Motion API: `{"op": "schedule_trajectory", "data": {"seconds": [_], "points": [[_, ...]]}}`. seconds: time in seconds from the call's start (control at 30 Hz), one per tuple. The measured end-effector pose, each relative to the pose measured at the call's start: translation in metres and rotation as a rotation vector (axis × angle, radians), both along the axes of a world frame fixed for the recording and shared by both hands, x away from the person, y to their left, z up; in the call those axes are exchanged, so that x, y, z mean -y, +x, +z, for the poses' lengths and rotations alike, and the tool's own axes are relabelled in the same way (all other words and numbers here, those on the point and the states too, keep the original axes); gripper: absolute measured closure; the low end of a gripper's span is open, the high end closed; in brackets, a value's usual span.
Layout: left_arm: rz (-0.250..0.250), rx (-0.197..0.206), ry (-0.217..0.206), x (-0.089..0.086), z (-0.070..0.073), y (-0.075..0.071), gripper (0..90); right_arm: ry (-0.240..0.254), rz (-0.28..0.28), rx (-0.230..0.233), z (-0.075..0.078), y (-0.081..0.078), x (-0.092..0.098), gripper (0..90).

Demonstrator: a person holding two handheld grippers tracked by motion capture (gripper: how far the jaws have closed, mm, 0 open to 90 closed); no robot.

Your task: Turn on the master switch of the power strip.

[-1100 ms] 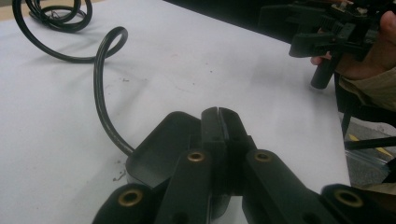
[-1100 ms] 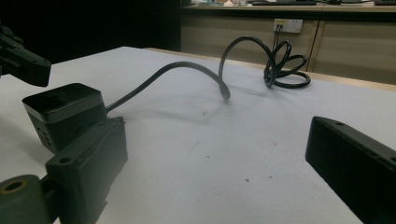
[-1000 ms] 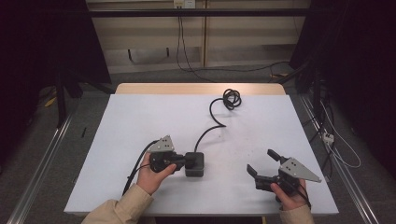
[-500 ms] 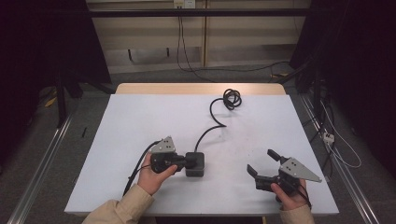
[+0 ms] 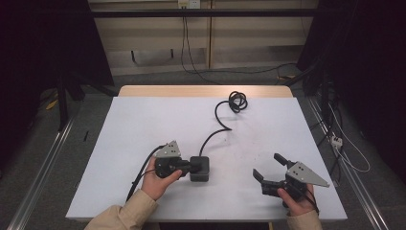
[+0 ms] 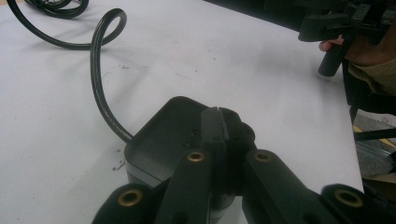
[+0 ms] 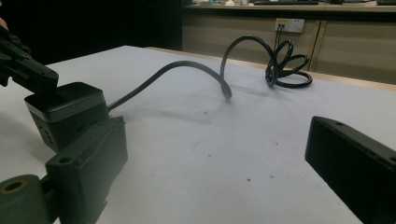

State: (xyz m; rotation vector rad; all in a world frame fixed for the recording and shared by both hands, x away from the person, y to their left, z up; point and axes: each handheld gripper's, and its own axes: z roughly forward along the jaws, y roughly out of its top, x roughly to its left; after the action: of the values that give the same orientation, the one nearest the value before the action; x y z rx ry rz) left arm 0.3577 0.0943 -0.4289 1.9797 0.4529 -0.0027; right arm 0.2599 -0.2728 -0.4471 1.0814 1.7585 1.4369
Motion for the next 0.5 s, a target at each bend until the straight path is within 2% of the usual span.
{"op": "schedule_trajectory", "data": {"seconds": [0.5], "points": [[-0.001,0.021,0.015,0.0011,0.0008,-0.0019,90.0,0.000,0.001,-0.003,-0.0004,0.0003,-0.0009,5.3]]}}
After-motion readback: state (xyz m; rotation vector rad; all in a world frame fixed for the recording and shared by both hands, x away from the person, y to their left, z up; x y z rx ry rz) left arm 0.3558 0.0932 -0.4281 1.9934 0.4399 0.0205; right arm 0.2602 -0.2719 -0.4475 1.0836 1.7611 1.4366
